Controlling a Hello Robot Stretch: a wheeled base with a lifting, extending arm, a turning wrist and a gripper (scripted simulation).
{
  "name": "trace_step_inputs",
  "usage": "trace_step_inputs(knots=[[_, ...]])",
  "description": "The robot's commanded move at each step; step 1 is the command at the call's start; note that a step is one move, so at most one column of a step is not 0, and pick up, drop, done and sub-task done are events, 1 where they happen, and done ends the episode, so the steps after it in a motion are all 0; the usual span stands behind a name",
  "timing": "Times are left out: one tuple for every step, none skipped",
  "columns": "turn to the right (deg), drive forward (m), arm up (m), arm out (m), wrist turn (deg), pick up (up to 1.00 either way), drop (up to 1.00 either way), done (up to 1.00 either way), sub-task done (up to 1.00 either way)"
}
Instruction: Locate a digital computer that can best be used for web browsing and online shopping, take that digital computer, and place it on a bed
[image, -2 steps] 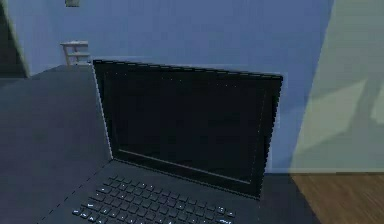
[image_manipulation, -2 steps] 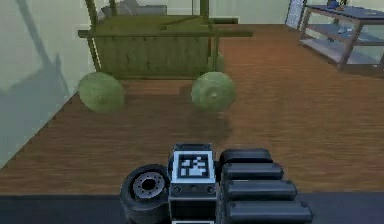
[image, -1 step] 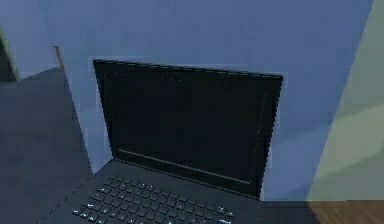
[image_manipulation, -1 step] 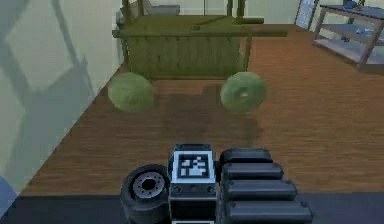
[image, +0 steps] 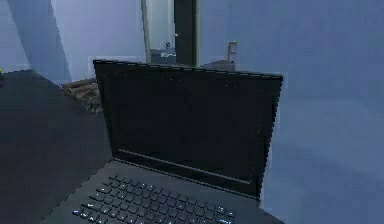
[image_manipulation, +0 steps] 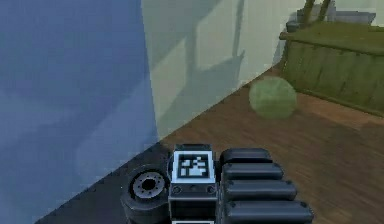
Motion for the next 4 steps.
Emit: trace_step_inputs(knots=[[0.0,0.35,0.00,0.00,0.0,0.00,0.00,0.00,0.00],[-15.0,0.00,0.00,0.00,0.0,0.00,0.00,0.00,0.00],[-3.0,0.00,0.00,0.00,0.0,0.00,0.00,0.00,0.00],[0.0,0.85,0.00,0.00,0.0,0.00,0.00,0.00,0.00]])
